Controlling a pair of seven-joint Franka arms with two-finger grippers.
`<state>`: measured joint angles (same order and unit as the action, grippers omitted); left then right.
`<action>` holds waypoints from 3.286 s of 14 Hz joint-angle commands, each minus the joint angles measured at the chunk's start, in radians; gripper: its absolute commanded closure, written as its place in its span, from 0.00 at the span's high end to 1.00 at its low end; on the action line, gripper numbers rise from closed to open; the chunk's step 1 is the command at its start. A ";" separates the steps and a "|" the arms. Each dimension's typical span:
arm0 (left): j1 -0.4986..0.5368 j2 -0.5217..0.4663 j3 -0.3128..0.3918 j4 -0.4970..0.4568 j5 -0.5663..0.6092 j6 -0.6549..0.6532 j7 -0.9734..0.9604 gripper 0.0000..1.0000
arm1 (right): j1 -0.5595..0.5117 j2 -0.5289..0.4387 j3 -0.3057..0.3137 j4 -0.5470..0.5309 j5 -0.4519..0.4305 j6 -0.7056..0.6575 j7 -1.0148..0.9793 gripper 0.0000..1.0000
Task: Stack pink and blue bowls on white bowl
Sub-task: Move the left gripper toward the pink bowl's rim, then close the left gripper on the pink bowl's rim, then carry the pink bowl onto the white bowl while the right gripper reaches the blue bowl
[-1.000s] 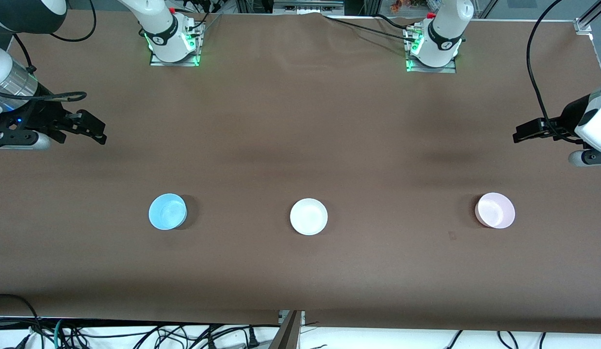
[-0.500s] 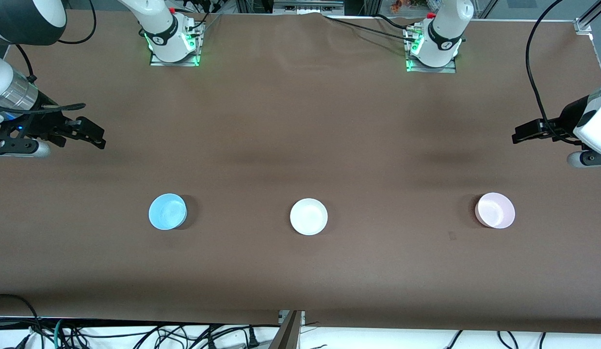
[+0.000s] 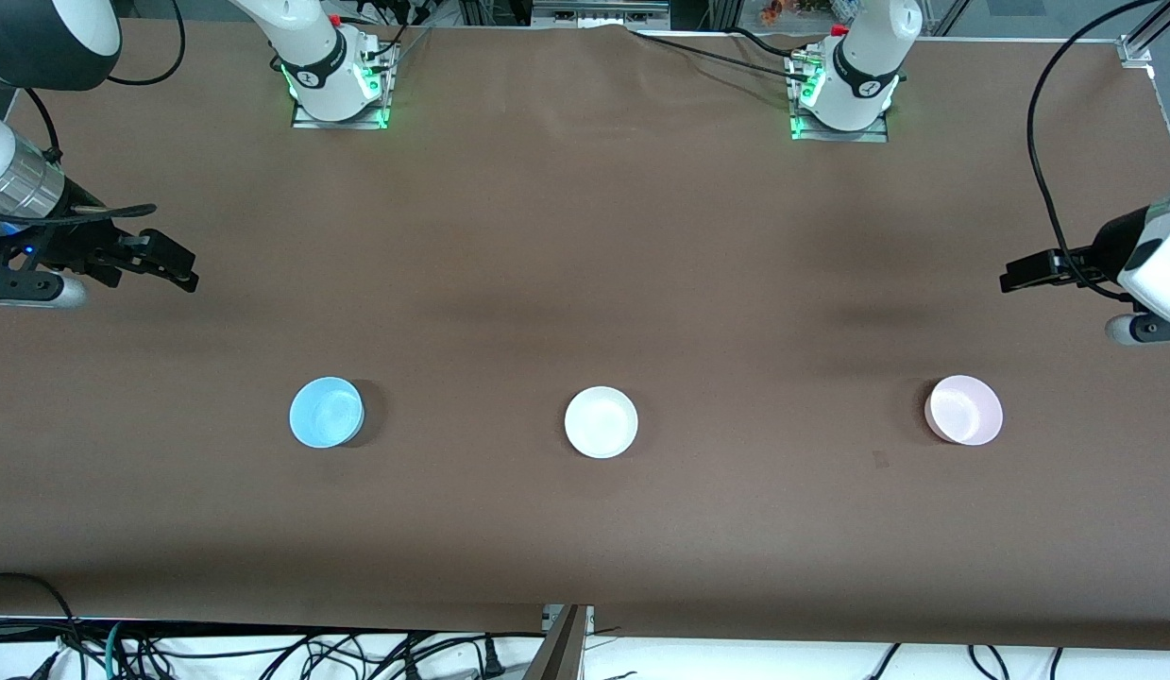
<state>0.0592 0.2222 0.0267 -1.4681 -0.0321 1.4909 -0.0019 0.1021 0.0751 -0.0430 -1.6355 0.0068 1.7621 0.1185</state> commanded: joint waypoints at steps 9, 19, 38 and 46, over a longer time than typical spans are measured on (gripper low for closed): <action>0.125 0.311 0.105 0.008 -0.164 0.297 0.306 1.00 | 0.005 0.002 0.008 0.013 0.012 0.019 -0.002 0.99; 0.174 0.505 0.105 -0.069 -0.341 0.627 0.473 0.98 | 0.011 0.052 0.014 0.014 0.009 -0.015 -0.014 1.00; 0.052 0.448 -0.065 0.057 -0.367 0.466 0.087 0.00 | 0.001 0.098 0.014 0.031 0.019 0.120 0.000 0.99; -0.303 0.489 -0.192 0.104 -0.117 0.719 -0.556 0.00 | -0.007 0.233 0.009 0.031 0.001 0.195 -0.075 1.00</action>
<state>-0.1861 0.6814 -0.1635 -1.3970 -0.2134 2.1557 -0.4535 0.1040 0.2469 -0.0327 -1.6180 0.0087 1.9228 0.0932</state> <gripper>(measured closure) 0.974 0.000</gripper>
